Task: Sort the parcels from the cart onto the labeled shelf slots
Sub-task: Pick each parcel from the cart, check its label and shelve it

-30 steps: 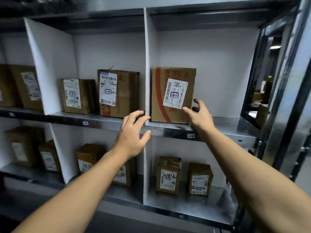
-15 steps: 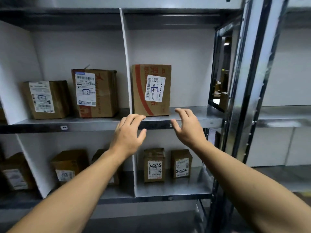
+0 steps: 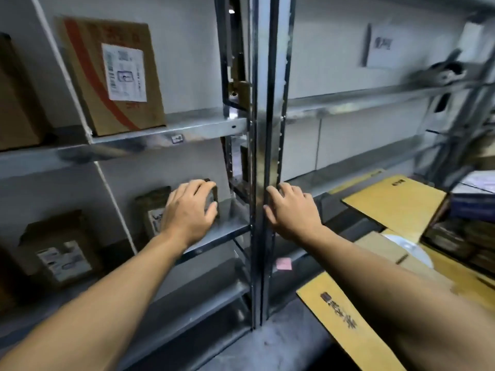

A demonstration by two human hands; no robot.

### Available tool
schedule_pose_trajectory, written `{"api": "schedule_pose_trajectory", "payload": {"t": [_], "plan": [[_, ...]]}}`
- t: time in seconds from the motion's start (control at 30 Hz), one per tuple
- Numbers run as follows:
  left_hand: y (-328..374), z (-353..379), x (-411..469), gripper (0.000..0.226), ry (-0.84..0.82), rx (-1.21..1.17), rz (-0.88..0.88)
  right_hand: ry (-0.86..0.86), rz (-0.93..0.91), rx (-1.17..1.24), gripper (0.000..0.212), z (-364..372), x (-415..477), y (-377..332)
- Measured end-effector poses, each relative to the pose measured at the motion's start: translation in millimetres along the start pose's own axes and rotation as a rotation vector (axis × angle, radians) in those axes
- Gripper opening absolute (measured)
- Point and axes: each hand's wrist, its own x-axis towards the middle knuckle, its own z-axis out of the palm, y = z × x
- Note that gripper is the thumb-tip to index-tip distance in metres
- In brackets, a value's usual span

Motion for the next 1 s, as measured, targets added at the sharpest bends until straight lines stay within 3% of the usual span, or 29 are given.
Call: {"api": "schedule_pose_trajectory", "payload": {"t": [0.37,0.57,0.77,1.0], "plan": [[179.8,123.7,-29.6,0.044,-0.347,-0.195,0.319,-0.185,0.504,-0.103,0.041,13.2,-180.5,134.2],[284.5,167.3,-47.3,0.046,-0.449,-0.288,0.433,-0.247,0.711,-0.103,0.040,12.4,-263.3,207.6],[371.9,206.2,-65.4,0.048,-0.589,-0.331,0.480,-0.384,0.842,-0.071,0.046,16.5,-331.6,274.7],[439.0,247.6,-94.5,0.047,-0.683,-0.320,0.516,-0.436,0.827,0.133,0.051,39.5,-362.4,317.0]]}}
